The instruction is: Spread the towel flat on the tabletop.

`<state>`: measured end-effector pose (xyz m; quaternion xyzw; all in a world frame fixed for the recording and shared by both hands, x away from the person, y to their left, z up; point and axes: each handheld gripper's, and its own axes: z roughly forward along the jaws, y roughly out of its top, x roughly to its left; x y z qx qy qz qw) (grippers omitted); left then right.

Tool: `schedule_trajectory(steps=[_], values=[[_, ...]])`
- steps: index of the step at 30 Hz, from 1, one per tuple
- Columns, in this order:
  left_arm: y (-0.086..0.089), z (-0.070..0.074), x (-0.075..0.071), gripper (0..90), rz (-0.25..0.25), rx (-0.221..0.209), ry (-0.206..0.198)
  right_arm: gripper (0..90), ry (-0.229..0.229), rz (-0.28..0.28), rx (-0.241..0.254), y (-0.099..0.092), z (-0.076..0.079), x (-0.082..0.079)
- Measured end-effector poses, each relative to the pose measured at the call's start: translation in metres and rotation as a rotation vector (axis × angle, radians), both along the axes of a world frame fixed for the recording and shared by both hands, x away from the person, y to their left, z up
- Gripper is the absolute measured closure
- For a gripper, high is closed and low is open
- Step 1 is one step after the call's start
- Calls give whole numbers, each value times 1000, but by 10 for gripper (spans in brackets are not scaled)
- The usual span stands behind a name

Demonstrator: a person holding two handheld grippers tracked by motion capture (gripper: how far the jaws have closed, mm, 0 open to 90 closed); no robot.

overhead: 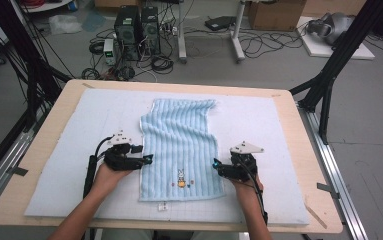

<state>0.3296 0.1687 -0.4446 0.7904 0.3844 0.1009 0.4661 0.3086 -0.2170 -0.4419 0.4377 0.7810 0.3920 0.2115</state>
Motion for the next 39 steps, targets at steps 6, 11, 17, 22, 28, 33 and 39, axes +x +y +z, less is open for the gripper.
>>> schedule_trajectory(steps=[6,11,17,22,28,33,39], values=[[-6,-6,-15,380,-3,39,23,117,33,63,-14,9,-5,-13],[-21,-6,-25,392,-5,188,-76,118,26,97,-77,19,-8,-14],[-19,-5,-29,810,-77,169,-88,549,69,144,-26,20,-8,-14],[-9,-4,-35,844,-101,136,-46,831,105,195,-5,24,-5,-23],[3,-2,-53,848,-145,127,-24,830,139,258,-9,26,-2,-43],[15,-2,-65,854,-166,125,-15,826,155,301,-32,27,0,-69],[19,-1,-80,858,-225,109,11,829,187,364,-27,27,2,-93]])
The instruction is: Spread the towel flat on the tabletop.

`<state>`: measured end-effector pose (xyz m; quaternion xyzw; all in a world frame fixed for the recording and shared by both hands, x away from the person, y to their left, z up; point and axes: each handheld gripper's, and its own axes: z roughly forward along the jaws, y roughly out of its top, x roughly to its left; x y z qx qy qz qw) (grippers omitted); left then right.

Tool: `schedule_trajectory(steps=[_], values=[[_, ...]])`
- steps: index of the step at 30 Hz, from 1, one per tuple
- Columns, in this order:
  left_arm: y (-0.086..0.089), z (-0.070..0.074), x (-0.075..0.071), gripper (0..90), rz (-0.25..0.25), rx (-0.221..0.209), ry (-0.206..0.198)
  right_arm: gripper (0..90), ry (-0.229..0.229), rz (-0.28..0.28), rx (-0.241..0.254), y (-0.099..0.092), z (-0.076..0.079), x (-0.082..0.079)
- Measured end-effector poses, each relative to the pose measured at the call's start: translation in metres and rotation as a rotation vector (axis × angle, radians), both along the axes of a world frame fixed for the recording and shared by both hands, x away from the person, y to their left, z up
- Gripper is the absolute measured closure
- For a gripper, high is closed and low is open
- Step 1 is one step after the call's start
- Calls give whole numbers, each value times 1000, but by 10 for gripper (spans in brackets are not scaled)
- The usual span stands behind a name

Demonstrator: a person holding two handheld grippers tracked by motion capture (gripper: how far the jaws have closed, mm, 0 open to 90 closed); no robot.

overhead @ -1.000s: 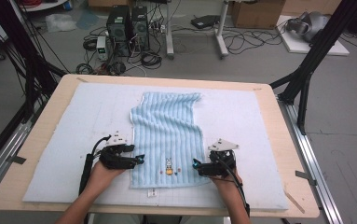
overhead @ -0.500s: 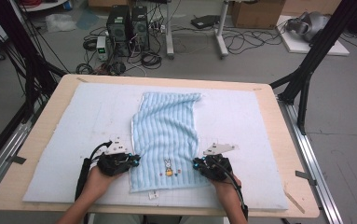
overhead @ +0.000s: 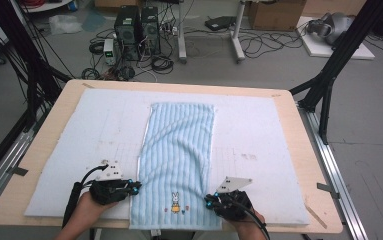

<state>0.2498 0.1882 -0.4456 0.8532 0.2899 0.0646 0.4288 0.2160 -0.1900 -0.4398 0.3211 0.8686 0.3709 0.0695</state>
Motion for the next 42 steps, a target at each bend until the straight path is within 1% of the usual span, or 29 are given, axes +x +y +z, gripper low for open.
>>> schedule_trajectory(steps=[2,3,4,5,6,7,8,9,11,13,14,16,17,19,20,22,23,24,25,28,29,30,32,33,35,37,38,40,42], values=[[2,0,-4,857,-18,-10,9,814,10,11,-4,-1,2,-7],[2,0,-5,853,-22,-10,10,767,6,9,1,-4,4,-10],[2,0,-4,829,-9,-21,11,645,-17,-18,11,-6,6,-10],[2,1,-2,761,8,-28,10,556,-32,-74,37,-9,9,-9],[1,3,1,666,38,-43,7,535,-39,-110,68,-11,10,-6],[1,4,2,619,56,-53,-4,532,-69,-145,106,-14,12,0],[2,8,6,587,93,-78,-22,537,-80,-174,115,-14,14,3],[2,9,7,544,104,-89,-26,573,-104,-200,124,-12,15,11],[3,14,12,541,137,-125,-43,622,-131,-228,107,-8,14,20],[4,16,18,538,159,-140,-52,675,-131,-239,102,-1,10,30],[5,16,21,537,165,-140,-53,692,-126,-228,91,4,8,37],[4,16,24,540,170,-153,-49,700,-110,-194,68,14,3,43],[4,15,24,543,167,-154,-47,698,-103,-165,41,21,0,45],[3,13,25,551,160,-145,-46,695,-94,-145,-14,30,-6,46],[2,13,25,551,161,-145,-42,702,-106,-143,-14,30,-6,46],[2,12,26,551,158,-142,-42,812,-95,-136,-14,28,-5,45],[3,12,26,551,161,-142,-44,842,-91,-121,-10,26,-5,45],[3,12,26,551,164,-148,-41,856,-78,-111,-10,24,-4,44],[4,13,26,551,166,-151,-42,857,-71,-85,-12,22,-4,43],[7,14,26,558,168,-155,-45,857,-5,9,2,12,-1,36],[8,14,26,558,168,-156,-46,846,13,24,8,8,-1,33],[8,14,27,558,171,-161,-43,819,19,30,14,4,0,30],[8,15,28,555,172,-164,-44,685,26,28,46,-1,0,29],[9,15,28,549,176,-168,-47,631,27,10,91,-6,2,31],[10,16,32,534,188,-171,-47,512,-16,-54,154,-14,6,38],[12,16,37,501,205,-176,-50,412,-54,-127,205,-23,10,53],[13,16,40,488,216,-183,-54,407,-65,-152,212,-25,10,58],[15,17,44,457,226,-196,-61,323,-106,-219,199,-32,11,75],[17,17,50,424,225,-202,-67,301,-129,-263,182,-34,11,87]])
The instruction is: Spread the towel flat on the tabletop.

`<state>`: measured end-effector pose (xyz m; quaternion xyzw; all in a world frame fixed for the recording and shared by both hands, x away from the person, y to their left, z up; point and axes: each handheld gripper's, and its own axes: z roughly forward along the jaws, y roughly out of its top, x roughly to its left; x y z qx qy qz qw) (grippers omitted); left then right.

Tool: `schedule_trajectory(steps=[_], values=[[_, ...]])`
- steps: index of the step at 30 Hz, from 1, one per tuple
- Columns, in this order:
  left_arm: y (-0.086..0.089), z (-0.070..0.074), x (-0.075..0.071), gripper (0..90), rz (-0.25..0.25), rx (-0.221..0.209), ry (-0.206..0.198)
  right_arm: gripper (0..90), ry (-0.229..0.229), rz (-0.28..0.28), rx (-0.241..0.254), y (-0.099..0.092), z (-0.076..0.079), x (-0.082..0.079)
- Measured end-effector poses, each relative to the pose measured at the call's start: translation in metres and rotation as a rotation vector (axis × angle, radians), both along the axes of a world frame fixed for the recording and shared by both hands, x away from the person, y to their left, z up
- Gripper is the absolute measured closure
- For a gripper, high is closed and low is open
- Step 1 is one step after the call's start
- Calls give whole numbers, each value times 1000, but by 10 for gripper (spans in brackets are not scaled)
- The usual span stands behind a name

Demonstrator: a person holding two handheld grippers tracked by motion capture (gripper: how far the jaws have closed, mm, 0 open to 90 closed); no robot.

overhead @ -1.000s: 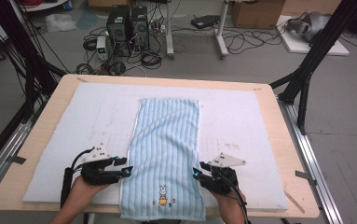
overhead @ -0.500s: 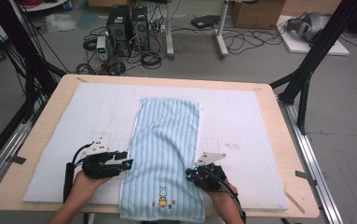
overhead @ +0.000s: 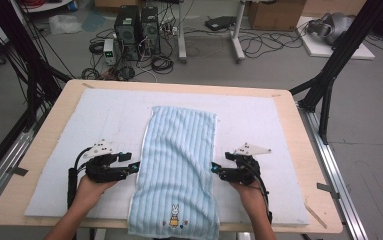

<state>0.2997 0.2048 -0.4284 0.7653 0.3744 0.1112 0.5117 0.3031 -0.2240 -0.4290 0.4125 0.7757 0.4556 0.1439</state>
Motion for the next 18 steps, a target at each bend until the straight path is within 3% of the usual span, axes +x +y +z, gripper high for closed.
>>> schedule_trajectory(steps=[1,5,9,12,16,18], values=[[0,0,3,411,0,-6,0,296,-20,-21,-14,-1,0,8],[2,1,13,381,0,-14,-9,225,-17,-80,-79,0,2,30],[4,3,20,376,0,-26,-16,105,-13,-162,-98,-1,3,49],[5,3,26,374,15,-36,-31,105,17,-166,-76,-2,1,65],[6,4,33,374,23,-37,-47,106,50,-140,-119,4,-3,86],[8,4,34,377,41,-43,-62,238,65,-115,-132,9,-7,100]])
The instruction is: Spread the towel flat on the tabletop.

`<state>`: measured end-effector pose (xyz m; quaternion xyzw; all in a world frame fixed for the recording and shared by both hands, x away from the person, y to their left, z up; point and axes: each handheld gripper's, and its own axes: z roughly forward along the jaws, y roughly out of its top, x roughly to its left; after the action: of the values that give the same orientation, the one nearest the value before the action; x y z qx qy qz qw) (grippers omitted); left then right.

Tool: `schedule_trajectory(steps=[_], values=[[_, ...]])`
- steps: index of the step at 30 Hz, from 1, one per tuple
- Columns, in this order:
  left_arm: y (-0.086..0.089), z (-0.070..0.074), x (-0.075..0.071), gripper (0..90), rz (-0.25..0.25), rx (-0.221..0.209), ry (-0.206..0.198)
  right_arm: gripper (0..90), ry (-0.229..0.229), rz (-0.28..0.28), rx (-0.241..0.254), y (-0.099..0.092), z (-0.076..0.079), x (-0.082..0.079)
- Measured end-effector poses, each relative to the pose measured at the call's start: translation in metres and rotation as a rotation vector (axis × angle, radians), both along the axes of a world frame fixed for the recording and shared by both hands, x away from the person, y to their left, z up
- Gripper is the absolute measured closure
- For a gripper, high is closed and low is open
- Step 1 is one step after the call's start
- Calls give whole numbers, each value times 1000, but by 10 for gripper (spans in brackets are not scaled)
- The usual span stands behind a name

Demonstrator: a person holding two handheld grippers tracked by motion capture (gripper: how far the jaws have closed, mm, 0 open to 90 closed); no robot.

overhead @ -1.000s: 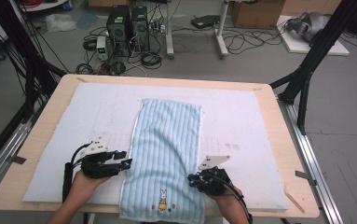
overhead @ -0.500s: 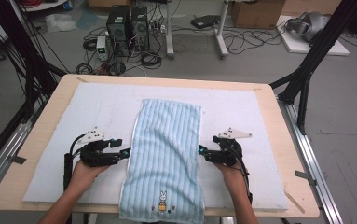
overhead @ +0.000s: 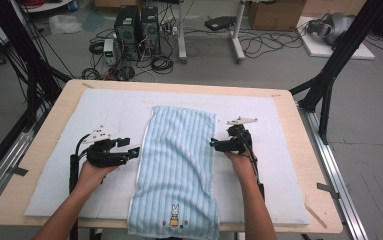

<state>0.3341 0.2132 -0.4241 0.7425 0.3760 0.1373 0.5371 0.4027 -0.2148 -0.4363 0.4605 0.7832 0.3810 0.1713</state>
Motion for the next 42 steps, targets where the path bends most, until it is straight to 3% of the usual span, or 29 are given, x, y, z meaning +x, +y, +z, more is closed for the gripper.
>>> schedule_trajectory(steps=[5,9,11,13,14,15,18,19,21,23,24,26,32,39,42], values=[[5,1,4,378,17,-4,1,539,-38,-38,-38,9,-5,25],[5,-2,6,378,24,12,15,578,-20,-67,-31,18,-7,45],[4,-3,8,378,24,18,19,632,-12,-73,-64,26,-7,51],[4,-4,9,383,31,22,23,741,-11,-57,-88,32,-9,54],[4,-5,10,384,35,21,24,839,-17,-51,-101,34,-9,54],[3,-6,11,387,40,18,29,859,-24,-39,-123,36,-9,55],[2,-9,14,389,51,15,41,868,-25,-46,-186,39,-5,58],[2,-9,15,389,53,14,46,868,-43,-74,-224,38,-5,60],[0,-10,16,390,56,11,52,866,-61,-139,-239,32,-6,63],[-1,-11,18,391,59,9,55,812,-53,-185,-199,26,-9,64],[-1,-12,20,390,60,8,58,714,-56,-199,-180,24,-8,64],[-3,-11,26,390,66,9,63,673,-68,-174,-145,22,-5,61],[-13,-7,53,396,77,4,67,611,-117,-126,-82,7,13,43],[-29,-9,87,411,77,12,115,570,-103,-95,-59,-10,21,17],[-39,-14,106,413,84,54,146,545,-89,-71,-42,-17,19,2]])
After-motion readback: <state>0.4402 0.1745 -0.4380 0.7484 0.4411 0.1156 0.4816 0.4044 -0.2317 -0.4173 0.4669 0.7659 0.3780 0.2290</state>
